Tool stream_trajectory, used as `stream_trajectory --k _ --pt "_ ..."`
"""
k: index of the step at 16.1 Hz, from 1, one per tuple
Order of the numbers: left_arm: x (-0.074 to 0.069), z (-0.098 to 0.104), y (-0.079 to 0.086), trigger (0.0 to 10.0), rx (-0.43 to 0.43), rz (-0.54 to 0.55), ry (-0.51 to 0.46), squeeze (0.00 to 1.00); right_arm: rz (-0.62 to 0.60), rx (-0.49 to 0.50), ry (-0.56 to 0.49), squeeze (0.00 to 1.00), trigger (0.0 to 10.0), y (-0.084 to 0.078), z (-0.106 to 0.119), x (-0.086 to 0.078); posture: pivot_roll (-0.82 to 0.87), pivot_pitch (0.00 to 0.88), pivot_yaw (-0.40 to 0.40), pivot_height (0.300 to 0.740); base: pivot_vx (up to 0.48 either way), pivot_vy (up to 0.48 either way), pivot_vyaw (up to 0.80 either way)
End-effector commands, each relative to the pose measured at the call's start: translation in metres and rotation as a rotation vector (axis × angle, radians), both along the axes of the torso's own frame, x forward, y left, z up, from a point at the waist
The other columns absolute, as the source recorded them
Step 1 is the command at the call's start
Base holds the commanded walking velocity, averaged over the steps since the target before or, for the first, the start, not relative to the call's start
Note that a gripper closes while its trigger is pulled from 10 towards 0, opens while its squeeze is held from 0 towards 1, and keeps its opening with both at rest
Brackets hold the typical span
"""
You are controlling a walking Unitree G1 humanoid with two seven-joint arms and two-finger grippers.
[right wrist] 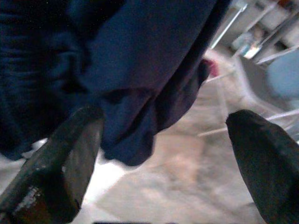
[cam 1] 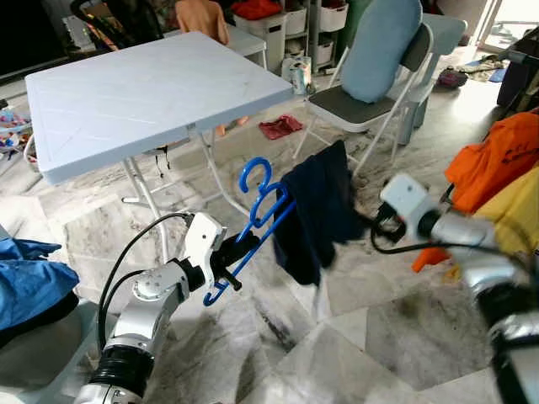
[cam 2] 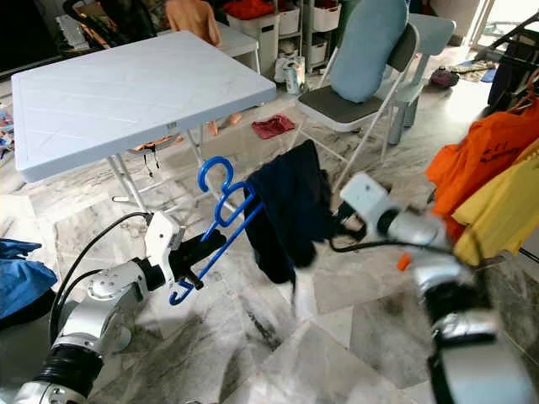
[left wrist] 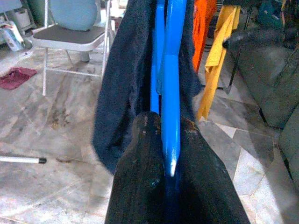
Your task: Hang hanger
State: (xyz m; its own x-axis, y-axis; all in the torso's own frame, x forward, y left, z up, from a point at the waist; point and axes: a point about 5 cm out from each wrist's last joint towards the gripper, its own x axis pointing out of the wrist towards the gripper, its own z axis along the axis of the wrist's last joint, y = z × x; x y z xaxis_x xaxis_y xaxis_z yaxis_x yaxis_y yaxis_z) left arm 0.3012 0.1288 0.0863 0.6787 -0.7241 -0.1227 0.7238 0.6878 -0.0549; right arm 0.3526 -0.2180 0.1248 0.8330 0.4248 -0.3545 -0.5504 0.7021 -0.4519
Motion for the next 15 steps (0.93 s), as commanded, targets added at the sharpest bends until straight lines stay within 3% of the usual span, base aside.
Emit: stream_trajectory --k 1,2,3,4,7,9,10,15 --pt "0.003 0.011 -0.002 0.0 -0.025 0.005 -0.039 0.00 0.018 0.098 0.018 1.00 10.0 0.013 0.000 -0.002 -0.19 0.000 0.067 0.740 0.000 0.000 0.00" --pt "0.003 0.014 -0.008 0.0 -0.040 -0.016 -0.044 0.00 0.033 0.197 0.059 0.90 10.0 0.032 -0.010 -0.008 -0.19 0.000 0.069 0.740 0.000 0.000 0.00" --pt "0.003 0.017 -0.011 0.0 -0.045 -0.029 -0.051 0.00 0.028 0.222 0.054 0.56 10.0 0.041 -0.014 -0.009 -0.19 0.000 0.070 0.740 0.000 0.000 0.00" --pt "0.002 0.019 -0.014 0.0 -0.048 -0.042 -0.060 0.00 0.003 0.261 0.040 0.00 10.0 0.050 -0.016 -0.008 -0.18 0.000 0.074 0.740 0.000 0.000 0.00" --pt "0.000 0.021 -0.018 0.0 -0.049 -0.067 -0.063 0.00 -0.142 0.308 -0.040 0.00 10.0 0.072 -0.013 -0.003 -0.18 0.000 0.077 0.740 0.000 0.000 0.00" --pt "-0.002 0.021 -0.019 0.0 -0.042 -0.078 -0.060 0.00 -0.192 0.309 -0.074 0.00 10.0 0.072 -0.009 0.000 -0.17 0.000 0.075 0.740 0.000 0.000 0.00" --pt "-0.004 0.021 -0.019 0.0 -0.039 -0.086 -0.062 0.00 -0.216 0.286 -0.095 0.00 0.0 0.069 -0.008 0.002 -0.17 0.000 0.073 0.740 0.000 0.000 0.00" --pt "-0.009 0.023 -0.020 0.0 -0.044 -0.108 -0.059 0.00 -0.316 0.237 -0.116 0.00 0.0 0.046 -0.010 0.004 -0.16 0.000 0.061 0.740 0.000 0.000 0.00"
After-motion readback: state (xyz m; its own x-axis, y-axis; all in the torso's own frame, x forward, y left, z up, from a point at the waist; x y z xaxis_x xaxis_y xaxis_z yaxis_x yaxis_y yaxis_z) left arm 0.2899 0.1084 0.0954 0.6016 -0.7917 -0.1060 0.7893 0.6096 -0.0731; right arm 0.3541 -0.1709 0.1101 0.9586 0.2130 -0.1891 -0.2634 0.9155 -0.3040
